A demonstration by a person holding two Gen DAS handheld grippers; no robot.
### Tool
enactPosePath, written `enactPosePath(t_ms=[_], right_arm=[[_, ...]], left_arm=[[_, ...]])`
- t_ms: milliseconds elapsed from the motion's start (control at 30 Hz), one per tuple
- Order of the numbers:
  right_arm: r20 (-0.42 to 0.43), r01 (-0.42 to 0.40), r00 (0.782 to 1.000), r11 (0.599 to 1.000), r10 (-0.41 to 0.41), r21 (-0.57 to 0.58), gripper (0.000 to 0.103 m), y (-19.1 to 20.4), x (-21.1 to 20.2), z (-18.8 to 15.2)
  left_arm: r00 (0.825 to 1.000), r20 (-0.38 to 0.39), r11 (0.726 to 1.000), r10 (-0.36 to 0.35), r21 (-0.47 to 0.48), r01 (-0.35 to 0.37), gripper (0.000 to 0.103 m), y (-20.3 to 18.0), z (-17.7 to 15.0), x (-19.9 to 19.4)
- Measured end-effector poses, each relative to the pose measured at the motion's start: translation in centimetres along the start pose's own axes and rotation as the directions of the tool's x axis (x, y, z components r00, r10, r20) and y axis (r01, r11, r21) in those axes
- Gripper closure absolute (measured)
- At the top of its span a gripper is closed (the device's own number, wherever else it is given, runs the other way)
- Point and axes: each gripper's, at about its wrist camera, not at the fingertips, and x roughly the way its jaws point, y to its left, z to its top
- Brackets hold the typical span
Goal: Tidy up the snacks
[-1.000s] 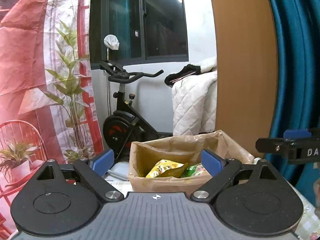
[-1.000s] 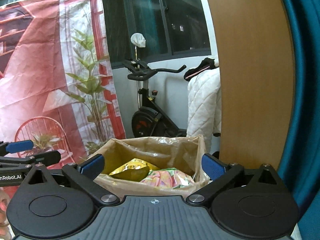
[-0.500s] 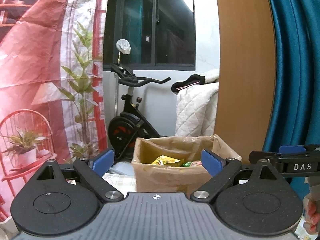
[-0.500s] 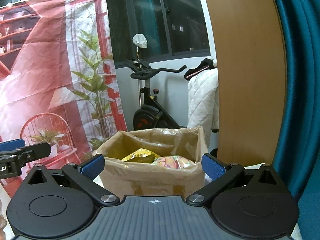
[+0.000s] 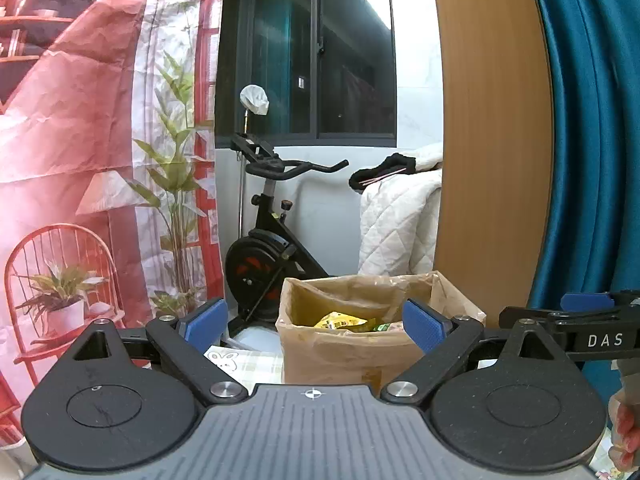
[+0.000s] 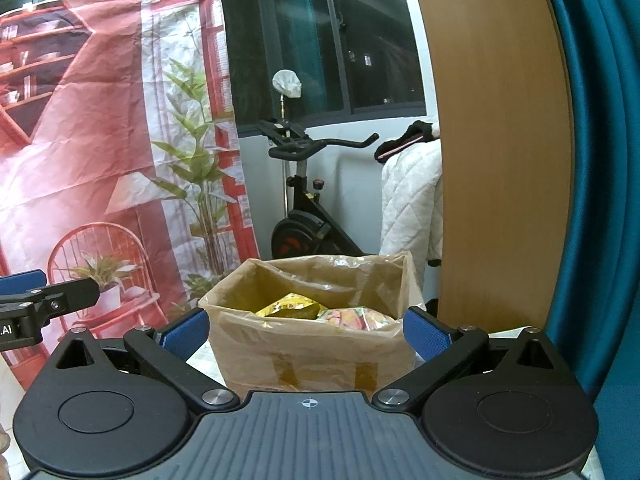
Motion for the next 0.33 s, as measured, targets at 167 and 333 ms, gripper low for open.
enactPosePath(t_ms=[167, 333], right_arm=[[0.001, 0.000, 1.000, 1.000, 0.000, 0.000, 0.001, 0.01, 0.04, -0.02], [-0.003, 0.000, 1.000, 1.000, 0.000, 0.001, 0.001, -0.03, 0.07, 0.01]], left_arm=[[1.000, -0.012, 1.000, -0.007, -0.021, 0.006, 0.007, 0.08, -0.02, 0.18], [1.000, -0.012, 1.000, -0.009, -0.025, 0.009, 0.006, -0.04, -0.11, 0.18]])
